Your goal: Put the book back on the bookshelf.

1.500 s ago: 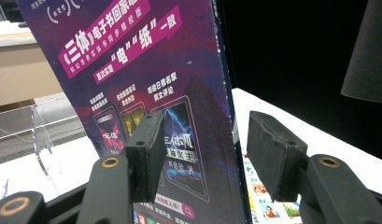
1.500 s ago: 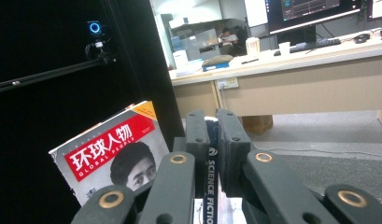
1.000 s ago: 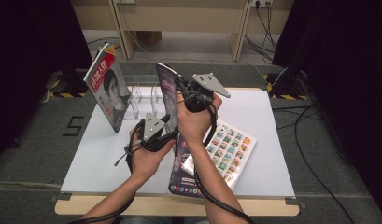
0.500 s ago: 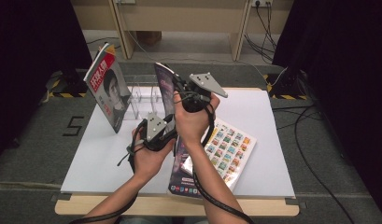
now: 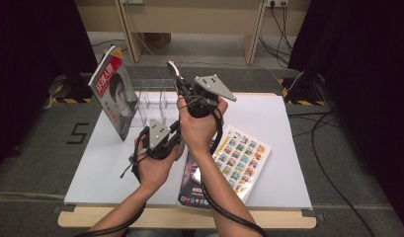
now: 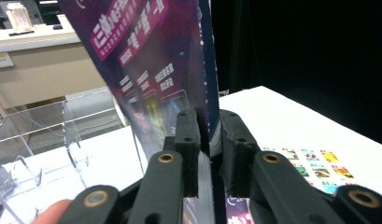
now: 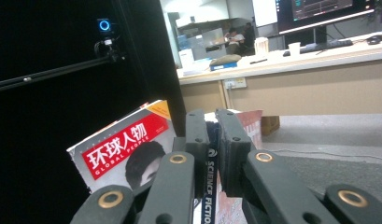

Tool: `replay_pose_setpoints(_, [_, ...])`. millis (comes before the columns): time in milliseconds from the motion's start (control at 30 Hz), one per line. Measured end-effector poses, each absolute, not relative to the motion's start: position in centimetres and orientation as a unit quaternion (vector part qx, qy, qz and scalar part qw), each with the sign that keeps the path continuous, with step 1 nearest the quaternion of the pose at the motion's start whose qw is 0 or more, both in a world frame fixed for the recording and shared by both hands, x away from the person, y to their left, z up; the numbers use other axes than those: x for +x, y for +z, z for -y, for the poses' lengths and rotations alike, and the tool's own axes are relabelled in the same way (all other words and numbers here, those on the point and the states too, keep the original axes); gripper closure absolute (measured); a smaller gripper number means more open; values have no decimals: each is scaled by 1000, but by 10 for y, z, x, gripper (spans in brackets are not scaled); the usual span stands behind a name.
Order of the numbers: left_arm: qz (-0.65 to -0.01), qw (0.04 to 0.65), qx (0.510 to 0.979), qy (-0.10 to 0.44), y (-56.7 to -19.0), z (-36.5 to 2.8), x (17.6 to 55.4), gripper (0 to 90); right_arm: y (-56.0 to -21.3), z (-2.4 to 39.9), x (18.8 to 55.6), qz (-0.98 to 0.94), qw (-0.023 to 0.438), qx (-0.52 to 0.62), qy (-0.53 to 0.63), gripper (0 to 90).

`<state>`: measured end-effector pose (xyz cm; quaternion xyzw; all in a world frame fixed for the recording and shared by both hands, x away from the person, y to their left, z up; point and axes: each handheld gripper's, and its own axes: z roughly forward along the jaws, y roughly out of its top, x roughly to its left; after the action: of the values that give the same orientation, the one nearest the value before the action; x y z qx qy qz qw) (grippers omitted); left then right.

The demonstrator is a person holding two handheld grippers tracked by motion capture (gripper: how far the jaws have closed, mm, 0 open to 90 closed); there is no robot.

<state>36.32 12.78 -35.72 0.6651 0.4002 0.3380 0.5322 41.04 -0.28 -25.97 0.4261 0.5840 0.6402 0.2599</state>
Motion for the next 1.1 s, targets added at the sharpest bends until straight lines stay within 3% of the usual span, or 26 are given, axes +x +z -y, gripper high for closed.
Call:
replay_pose_setpoints(433, [-413, 544, 645, 344, -354, -142, 359, 842, -253, -4, 413, -599, 257, 410, 638, 790])
replay_pose_setpoints(667, [-419, 546, 633, 354, -353, -153, 361, 844, -250, 5, 418, -611, 243, 394, 642, 620])
replay_pose_setpoints(767, [-417, 546, 633, 358, -352, -155, 361, 844, -249, 22, 414, -595, 246, 392, 657, 576])
replay_pose_setpoints(1100, [-417, 558, 614, 370, -345, -169, 358, 844, -256, 77, 410, -573, 270, 419, 651, 563])
